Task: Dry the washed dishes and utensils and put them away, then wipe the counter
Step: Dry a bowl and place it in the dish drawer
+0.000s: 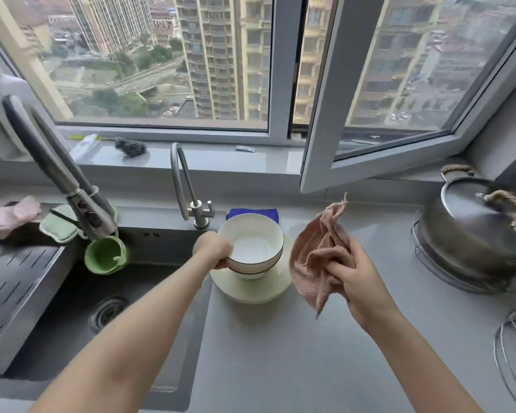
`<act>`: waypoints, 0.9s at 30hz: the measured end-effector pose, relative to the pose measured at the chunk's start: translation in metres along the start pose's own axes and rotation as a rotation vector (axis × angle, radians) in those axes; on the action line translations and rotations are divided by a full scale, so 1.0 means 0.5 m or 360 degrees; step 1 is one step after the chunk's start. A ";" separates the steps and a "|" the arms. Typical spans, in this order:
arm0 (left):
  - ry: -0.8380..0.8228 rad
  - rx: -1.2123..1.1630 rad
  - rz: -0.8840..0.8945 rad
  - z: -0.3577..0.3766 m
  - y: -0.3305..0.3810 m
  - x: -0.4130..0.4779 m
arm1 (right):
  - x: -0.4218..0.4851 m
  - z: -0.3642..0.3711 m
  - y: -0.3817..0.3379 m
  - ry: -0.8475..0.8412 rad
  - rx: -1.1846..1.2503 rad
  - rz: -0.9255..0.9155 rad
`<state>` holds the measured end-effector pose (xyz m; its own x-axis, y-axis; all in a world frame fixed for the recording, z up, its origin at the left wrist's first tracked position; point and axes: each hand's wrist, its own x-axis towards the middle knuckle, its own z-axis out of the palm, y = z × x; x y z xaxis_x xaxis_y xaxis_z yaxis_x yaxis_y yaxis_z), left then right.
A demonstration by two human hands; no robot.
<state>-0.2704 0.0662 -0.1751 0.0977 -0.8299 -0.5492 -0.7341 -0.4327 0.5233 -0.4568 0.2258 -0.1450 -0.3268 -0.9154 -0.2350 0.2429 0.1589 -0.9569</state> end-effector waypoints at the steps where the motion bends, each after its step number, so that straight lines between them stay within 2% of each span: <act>1: -0.0034 0.0041 -0.0021 -0.005 0.009 0.003 | 0.003 0.000 -0.001 0.0005 0.0014 0.0000; 5: -0.0114 0.0291 0.0020 -0.019 0.038 0.019 | 0.017 0.003 0.002 0.0067 0.0021 -0.0008; 8: -0.0077 0.0566 0.0242 -0.027 0.059 0.026 | 0.024 0.010 -0.001 0.0125 0.0019 -0.0014; 10: 0.0018 0.0743 0.0464 -0.035 0.080 0.019 | 0.027 0.013 -0.004 0.0155 0.0012 -0.0022; 13: 0.0320 0.1043 0.0845 -0.036 0.112 0.004 | 0.029 0.019 -0.006 0.0205 0.0013 -0.0051; 15: 0.0385 0.1226 0.1055 -0.033 0.121 -0.016 | 0.028 0.025 -0.007 0.0240 0.0031 -0.0071; 19: 0.0372 0.1465 0.1300 -0.024 0.106 -0.026 | 0.022 0.038 -0.010 0.0262 0.0051 -0.0108; 21: 0.0533 0.1637 0.1412 -0.022 0.100 -0.027 | 0.019 0.044 -0.011 0.0278 0.0030 -0.0149; 22: 0.0661 0.1678 0.1479 -0.030 0.098 -0.029 | 0.017 0.047 -0.012 0.0293 0.0023 -0.0170; 23: 0.0661 0.1679 0.1510 -0.038 0.099 -0.032 | 0.016 0.050 -0.012 0.0306 0.0019 -0.0189; 27: 0.0372 0.1253 0.1314 -0.057 0.096 -0.032 | 0.010 0.069 -0.016 0.0336 -0.0023 -0.0331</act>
<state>-0.2881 0.0487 -0.1225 -0.5438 -0.8375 -0.0539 -0.8386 0.5399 0.0718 -0.4287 0.2072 -0.1326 -0.5516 -0.8318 -0.0625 0.1384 -0.0174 -0.9902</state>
